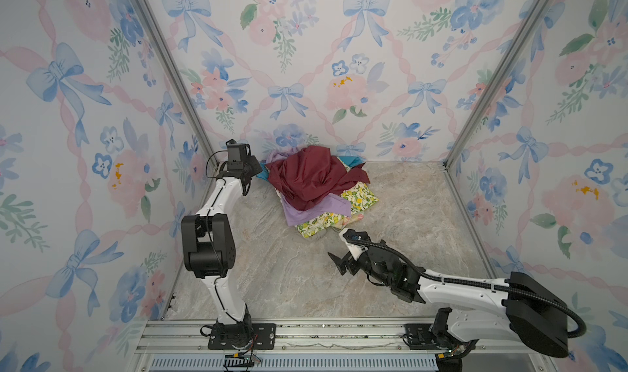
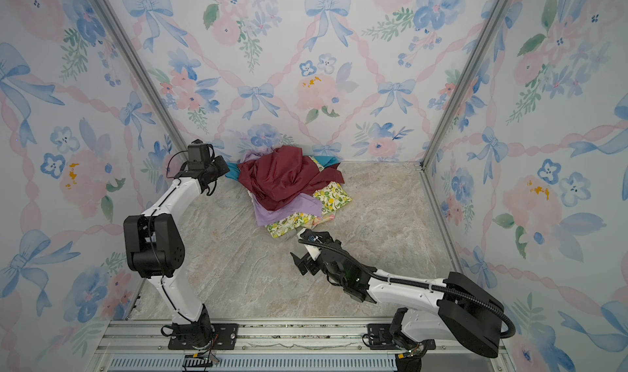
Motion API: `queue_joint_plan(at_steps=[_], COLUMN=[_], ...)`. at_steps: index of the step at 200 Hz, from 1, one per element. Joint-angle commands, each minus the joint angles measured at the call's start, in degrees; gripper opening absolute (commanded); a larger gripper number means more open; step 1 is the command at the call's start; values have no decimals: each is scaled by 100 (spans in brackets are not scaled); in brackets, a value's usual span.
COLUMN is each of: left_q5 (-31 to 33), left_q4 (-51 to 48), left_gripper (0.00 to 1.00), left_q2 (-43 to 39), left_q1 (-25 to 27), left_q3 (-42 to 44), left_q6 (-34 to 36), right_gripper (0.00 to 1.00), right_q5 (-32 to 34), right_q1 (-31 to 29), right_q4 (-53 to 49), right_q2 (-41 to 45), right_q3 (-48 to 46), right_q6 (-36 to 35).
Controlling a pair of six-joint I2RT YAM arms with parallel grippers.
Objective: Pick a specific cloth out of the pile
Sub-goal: 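Lower the left gripper and grasp the turquoise shirt's edge, then lift the turquoise shirt high with the left gripper while the right gripper approaches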
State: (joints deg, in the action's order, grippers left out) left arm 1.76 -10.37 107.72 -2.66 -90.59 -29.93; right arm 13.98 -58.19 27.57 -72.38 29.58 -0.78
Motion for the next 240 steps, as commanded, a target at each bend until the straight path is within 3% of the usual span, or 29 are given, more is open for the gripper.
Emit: queue_joint_plan(at_steps=[1, 55, 110, 182, 240], left_q5=[-89, -178, -159, -69, -271], left_q4=[237, 228, 219, 211, 206], left_gripper=[0, 0, 0, 0, 0], left_q2=[-307, -124, 208, 1144, 1811], left_q1=[55, 745, 1726, 3103, 3474], left_q3=[-552, -1291, -1871, -2876, -4447], left_q6=[-326, -427, -377, -511, -966], right_gripper=[99, 99, 99, 99, 99], right_q5=[149, 227, 406, 1554, 1832], right_q1=[33, 119, 610, 1156, 1374], right_q4=[45, 51, 75, -378, -444], right_q2=[-39, -12, 437, 1128, 1537], right_q3=[159, 132, -131, -386, -590], right_q6=[91, 168, 651, 1210, 1397])
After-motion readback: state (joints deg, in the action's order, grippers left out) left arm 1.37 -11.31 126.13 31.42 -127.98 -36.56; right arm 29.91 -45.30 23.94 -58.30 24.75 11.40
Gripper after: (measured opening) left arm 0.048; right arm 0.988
